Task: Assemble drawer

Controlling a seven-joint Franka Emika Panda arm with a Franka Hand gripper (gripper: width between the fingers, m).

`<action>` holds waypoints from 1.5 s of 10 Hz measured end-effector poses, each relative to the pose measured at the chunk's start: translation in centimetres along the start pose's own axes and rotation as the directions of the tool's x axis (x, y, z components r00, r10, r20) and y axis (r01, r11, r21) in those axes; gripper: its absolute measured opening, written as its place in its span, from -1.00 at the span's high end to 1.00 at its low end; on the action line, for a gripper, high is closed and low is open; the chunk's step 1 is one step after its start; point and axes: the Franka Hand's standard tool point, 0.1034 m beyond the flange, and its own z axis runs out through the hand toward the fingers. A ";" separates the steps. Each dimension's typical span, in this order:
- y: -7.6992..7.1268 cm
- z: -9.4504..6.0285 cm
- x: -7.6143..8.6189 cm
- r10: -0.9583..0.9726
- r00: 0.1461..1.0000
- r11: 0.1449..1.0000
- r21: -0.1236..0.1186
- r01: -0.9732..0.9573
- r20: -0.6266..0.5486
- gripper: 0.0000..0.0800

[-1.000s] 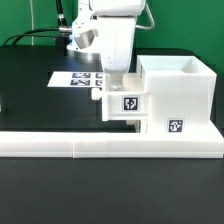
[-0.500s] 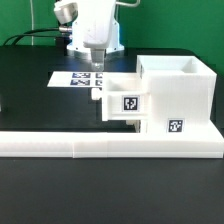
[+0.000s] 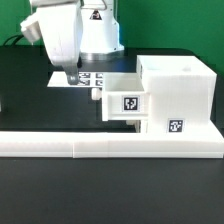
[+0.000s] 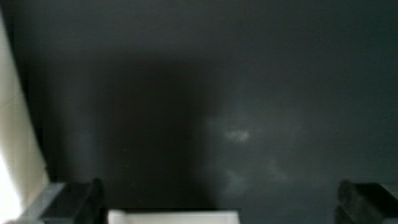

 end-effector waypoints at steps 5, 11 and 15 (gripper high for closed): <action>-0.2 2.2 3.2 0.116 0.993 0.993 0.011 -0.116 -0.031 -0.62; 0.3 4.5 9.3 0.205 0.977 0.979 0.015 -0.205 -0.057 -0.62; -0.3 3.8 5.2 0.196 0.979 0.980 0.054 -0.193 -0.057 -0.62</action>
Offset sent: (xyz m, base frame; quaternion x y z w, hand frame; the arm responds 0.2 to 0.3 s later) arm 0.0039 0.0421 -0.0032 -0.0135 0.0169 0.0509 0.9985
